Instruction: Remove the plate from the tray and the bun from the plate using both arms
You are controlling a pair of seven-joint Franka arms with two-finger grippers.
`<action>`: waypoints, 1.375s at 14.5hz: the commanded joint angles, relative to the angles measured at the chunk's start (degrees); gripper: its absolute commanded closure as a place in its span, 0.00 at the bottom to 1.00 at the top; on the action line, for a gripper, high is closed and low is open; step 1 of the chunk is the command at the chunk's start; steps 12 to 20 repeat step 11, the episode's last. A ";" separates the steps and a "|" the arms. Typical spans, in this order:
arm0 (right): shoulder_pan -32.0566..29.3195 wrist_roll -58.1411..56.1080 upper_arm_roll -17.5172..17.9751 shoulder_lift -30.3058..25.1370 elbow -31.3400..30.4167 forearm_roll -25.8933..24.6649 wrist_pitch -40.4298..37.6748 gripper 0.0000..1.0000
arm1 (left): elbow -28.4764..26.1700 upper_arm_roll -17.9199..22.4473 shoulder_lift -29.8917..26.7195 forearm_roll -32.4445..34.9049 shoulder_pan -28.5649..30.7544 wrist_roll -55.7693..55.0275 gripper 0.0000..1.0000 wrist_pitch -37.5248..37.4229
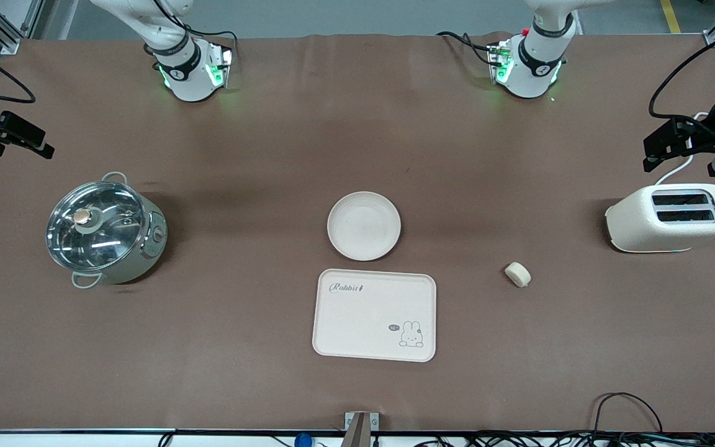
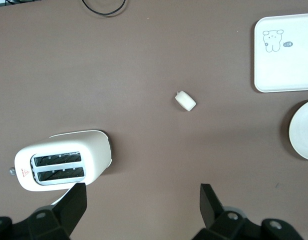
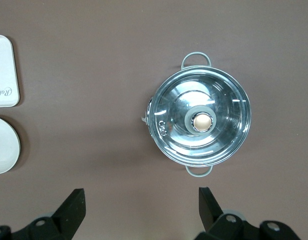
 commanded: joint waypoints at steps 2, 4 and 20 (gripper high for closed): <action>-0.21 -0.41 0.15 -0.05 0.04 -0.68 0.02 0.00 | -2.02 0.60 -2.32 -0.97 -0.57 3.16 0.00 -0.33; 0.58 -0.41 0.68 -0.05 0.22 -0.68 0.02 0.00 | -3.34 6.98 -3.73 -0.97 -5.99 3.16 0.00 -0.33; 1.99 -0.58 0.06 -0.58 0.48 -3.84 -3.14 0.00 | -2.82 15.11 -2.95 -0.97 -12.18 3.34 0.00 -0.24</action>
